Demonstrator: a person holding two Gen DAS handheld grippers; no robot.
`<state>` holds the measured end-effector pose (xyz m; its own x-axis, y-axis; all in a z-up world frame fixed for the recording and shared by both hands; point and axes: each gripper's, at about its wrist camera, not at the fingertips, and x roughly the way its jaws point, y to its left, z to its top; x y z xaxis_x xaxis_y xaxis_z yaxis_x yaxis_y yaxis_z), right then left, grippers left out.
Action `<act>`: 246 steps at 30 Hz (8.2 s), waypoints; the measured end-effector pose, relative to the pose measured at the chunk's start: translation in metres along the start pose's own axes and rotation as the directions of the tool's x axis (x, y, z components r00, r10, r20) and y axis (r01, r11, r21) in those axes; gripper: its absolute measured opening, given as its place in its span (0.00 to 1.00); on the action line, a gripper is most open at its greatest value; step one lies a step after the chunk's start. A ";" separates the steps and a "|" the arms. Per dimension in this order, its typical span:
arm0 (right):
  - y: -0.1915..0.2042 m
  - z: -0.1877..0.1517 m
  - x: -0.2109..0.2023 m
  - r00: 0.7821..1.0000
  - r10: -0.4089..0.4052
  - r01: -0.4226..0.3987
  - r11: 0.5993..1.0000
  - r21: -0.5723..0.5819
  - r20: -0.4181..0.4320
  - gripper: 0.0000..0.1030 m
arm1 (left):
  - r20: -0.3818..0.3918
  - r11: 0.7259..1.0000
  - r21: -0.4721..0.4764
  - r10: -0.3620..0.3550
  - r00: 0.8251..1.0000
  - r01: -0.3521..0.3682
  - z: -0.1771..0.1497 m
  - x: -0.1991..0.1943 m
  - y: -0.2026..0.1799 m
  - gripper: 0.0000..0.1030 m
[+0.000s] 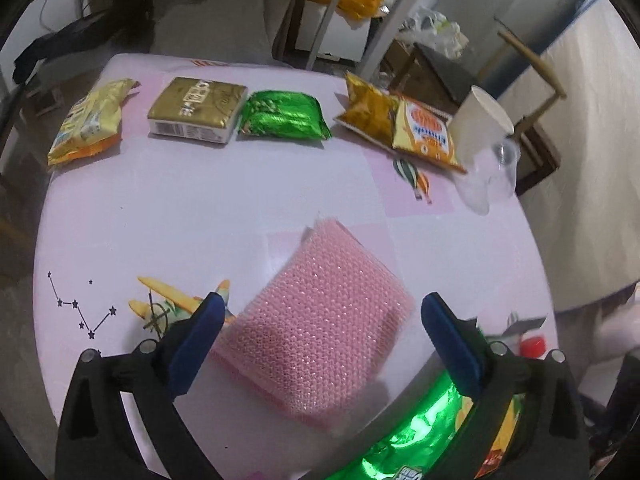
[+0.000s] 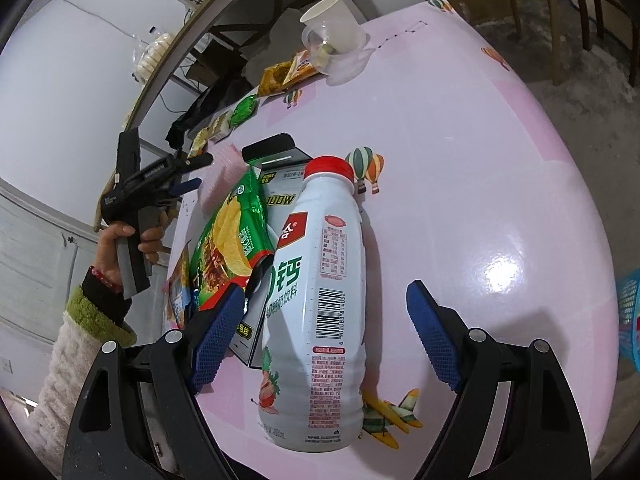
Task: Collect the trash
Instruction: 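Grasp the pink knitted cover with the left tool while the right tool grasps the white milk bottle, then carry the pink cover and milk bottle to the blue wastebasket and release both, then return both tools over the table toward the silver cable box, then position the left tool over the silver C-C cable box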
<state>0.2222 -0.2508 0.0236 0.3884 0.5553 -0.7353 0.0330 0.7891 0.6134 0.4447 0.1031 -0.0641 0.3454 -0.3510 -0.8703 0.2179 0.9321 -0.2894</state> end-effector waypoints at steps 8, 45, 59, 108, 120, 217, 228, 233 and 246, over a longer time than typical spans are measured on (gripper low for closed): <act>-0.002 0.000 0.001 1.000 0.007 -0.007 1.000 -0.004 0.000 0.77 | -0.066 0.994 0.106 0.028 0.997 -0.021 -0.004 0.010 -0.010 0.94; -0.002 -0.005 0.034 0.990 0.088 -0.081 0.995 0.064 -0.113 0.70 | -0.011 0.949 0.247 0.205 0.979 -0.196 -0.027 0.025 -0.031 0.80; -0.014 -0.013 0.022 0.991 0.109 -0.101 0.990 0.095 -0.084 0.58 | 0.236 0.957 0.162 0.199 0.951 -0.240 -0.053 -0.068 -0.034 0.79; -0.260 -0.198 -0.210 0.841 0.089 -0.412 0.745 0.524 0.534 0.57 | -0.017 0.794 0.535 -0.331 0.944 0.288 -0.262 -0.062 -0.423 0.79; -0.395 -0.210 -0.203 0.832 -0.100 -0.419 0.532 0.736 0.546 0.60 | -0.311 0.721 0.616 -0.146 0.939 0.316 -0.277 0.117 -0.591 0.84; -0.026 -0.037 -0.021 0.960 0.279 -0.275 0.951 0.140 -0.009 0.77 | 0.431 0.977 0.205 -0.137 0.892 0.051 -0.261 -0.063 -0.174 0.92; -0.039 -0.037 -0.021 0.963 0.269 -0.265 0.949 0.170 0.001 0.77 | 0.434 0.995 0.072 0.035 0.900 -0.073 -0.254 -0.063 -0.147 0.92; -0.040 -0.040 -0.016 0.963 0.270 -0.265 0.948 0.178 -0.008 0.77 | 0.447 0.999 0.041 0.006 0.894 -0.027 -0.243 -0.065 -0.137 0.92; -0.040 -0.038 -0.020 0.957 0.291 -0.287 0.940 0.184 0.004 0.77 | 0.300 0.901 0.132 -0.433 0.850 0.413 -0.237 -0.056 -0.148 0.93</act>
<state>0.1778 -0.2835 0.0028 0.3848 0.7599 -0.5239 0.0888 0.5345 0.8405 0.1766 0.0064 -0.0670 0.4731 -0.7291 -0.4946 0.4591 0.6832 -0.5679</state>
